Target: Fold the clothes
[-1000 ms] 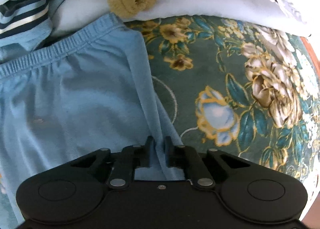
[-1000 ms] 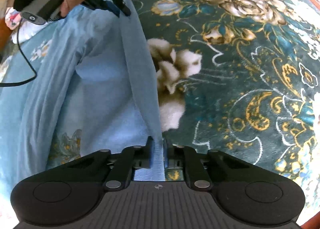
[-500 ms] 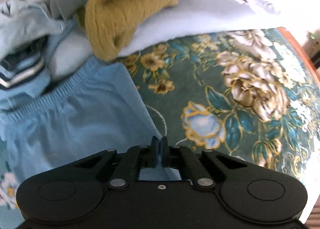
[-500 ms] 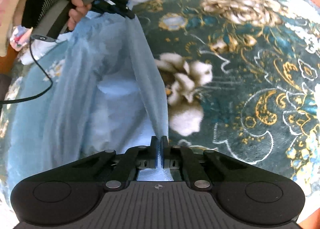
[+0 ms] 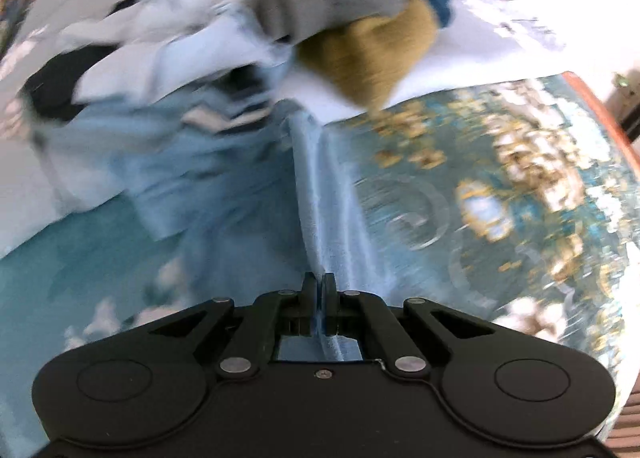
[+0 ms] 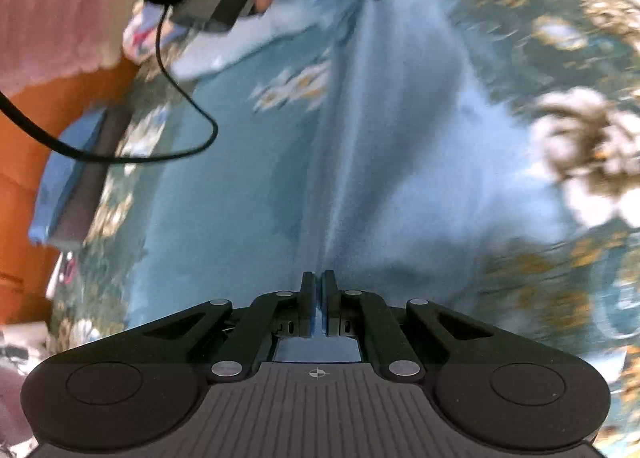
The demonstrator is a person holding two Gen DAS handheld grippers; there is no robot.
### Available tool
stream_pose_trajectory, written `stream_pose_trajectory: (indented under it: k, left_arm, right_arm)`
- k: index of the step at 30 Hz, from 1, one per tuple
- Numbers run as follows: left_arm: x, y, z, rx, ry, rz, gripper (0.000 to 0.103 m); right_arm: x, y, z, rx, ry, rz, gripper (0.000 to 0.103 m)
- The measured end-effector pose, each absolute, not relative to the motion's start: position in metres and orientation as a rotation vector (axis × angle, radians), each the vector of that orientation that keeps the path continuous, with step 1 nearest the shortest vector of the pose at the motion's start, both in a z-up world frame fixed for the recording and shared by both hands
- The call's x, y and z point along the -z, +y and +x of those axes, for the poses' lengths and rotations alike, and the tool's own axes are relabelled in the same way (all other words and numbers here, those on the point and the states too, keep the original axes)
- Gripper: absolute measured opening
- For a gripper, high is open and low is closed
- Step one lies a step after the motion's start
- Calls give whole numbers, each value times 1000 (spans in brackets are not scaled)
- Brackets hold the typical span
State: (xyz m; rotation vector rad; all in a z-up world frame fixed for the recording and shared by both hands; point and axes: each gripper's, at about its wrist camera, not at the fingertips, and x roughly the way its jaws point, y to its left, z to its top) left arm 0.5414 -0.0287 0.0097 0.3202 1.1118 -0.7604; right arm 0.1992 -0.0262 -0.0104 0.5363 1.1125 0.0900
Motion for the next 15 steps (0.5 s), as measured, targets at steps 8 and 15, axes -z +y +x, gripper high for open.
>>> stream_pose_trajectory:
  k: [8,15]
  left_arm:
    - [41,31,559,633,1178,300,0]
    - [49,54,557,612,1253,254,5]
  right_arm:
    - [54,27,226,-107,1265,437,2]
    - [67,28,229,-99,1297,409,3]
